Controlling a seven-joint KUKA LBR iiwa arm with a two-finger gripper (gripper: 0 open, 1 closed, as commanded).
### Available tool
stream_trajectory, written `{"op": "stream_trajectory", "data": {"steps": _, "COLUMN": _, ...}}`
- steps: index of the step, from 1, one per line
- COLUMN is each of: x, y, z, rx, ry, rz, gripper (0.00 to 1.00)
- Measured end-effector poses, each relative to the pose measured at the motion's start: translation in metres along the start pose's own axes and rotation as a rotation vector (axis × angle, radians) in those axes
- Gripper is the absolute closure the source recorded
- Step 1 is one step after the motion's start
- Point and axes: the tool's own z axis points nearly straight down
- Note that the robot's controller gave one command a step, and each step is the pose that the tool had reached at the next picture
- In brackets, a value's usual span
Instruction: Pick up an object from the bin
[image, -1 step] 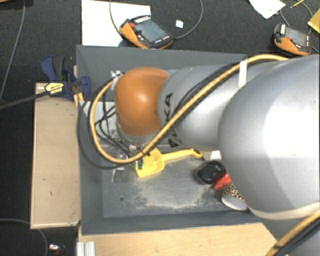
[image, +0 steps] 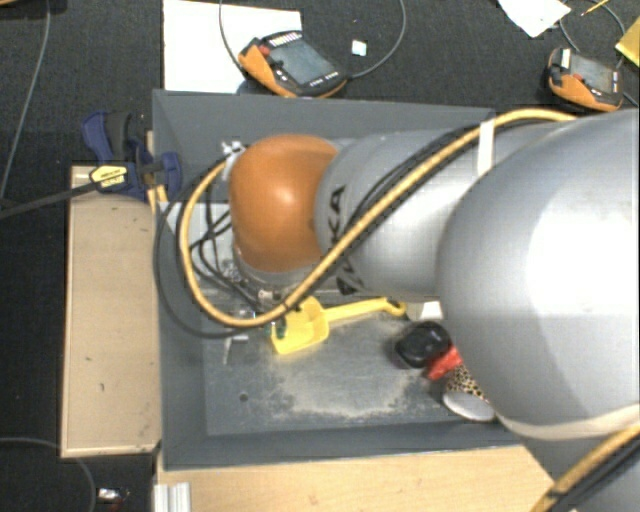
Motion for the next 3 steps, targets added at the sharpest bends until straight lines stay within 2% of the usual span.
{"op": "stream_trajectory", "data": {"steps": 1, "x": -0.001, "y": -0.001, "z": -0.02, "rx": 0.005, "ry": 0.01, "rz": -0.029, "gripper": 0.0}}
{"op": "stream_trajectory", "data": {"steps": 2, "x": -0.013, "y": -0.008, "z": -0.016, "rx": 0.001, "ry": 0.003, "rz": -0.003, "gripper": 0.0}}
{"op": "stream_trajectory", "data": {"steps": 3, "x": -0.022, "y": -0.01, "z": 0.005, "rx": -0.001, "ry": -0.002, "rz": 0.059, "gripper": 0.0}}
